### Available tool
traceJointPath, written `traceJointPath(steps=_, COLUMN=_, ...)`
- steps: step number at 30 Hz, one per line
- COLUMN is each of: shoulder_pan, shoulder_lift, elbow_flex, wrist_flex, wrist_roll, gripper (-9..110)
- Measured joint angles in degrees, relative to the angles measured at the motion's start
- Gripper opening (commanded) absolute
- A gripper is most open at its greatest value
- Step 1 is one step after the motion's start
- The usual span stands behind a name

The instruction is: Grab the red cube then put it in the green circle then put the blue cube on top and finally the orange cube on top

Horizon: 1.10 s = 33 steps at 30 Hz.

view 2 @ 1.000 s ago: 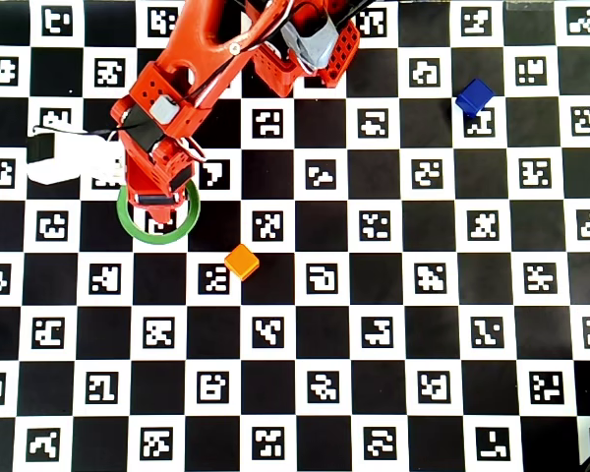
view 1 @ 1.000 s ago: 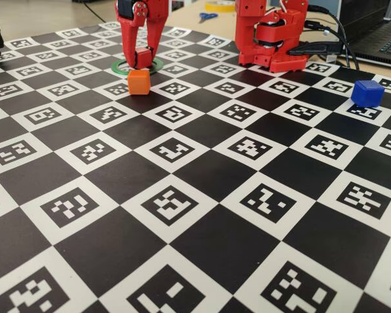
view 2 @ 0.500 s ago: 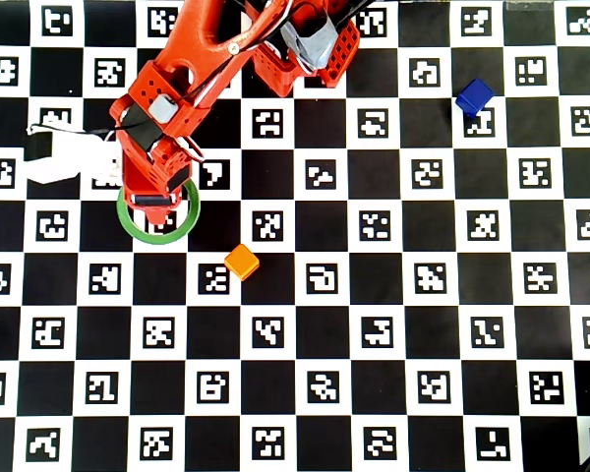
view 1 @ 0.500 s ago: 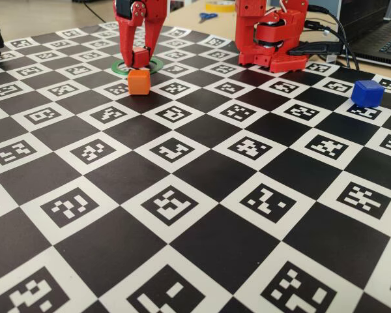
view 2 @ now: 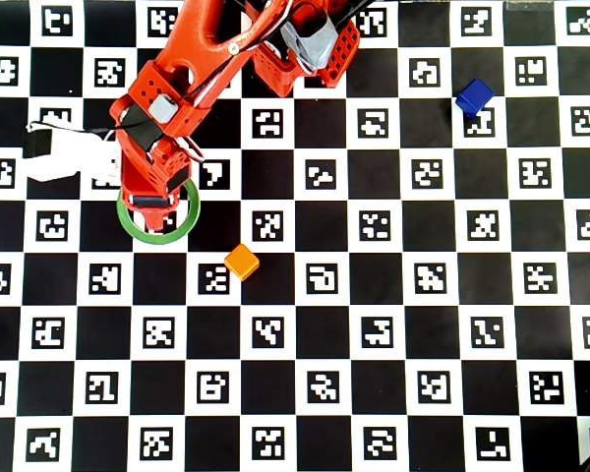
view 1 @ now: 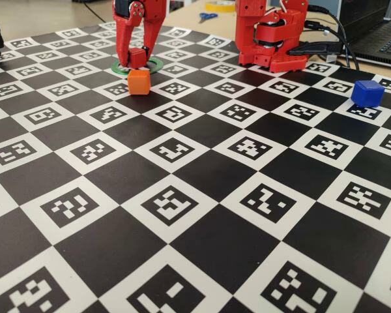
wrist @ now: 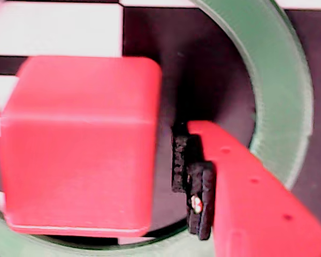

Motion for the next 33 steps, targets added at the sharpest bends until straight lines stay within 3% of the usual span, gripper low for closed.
traceJointPath(steps=19, shoulder_pan=0.0, shoulder_lift=2.3, elbow_flex=0.4, wrist_flex=2.2, wrist_roll=0.5, gripper=38)
traceJointPath(steps=33, shoulder_pan=-0.6, shoulder_lift=12.1, elbow_flex=-6.9, wrist_flex=17.8, wrist_roll=5.9, gripper=40)
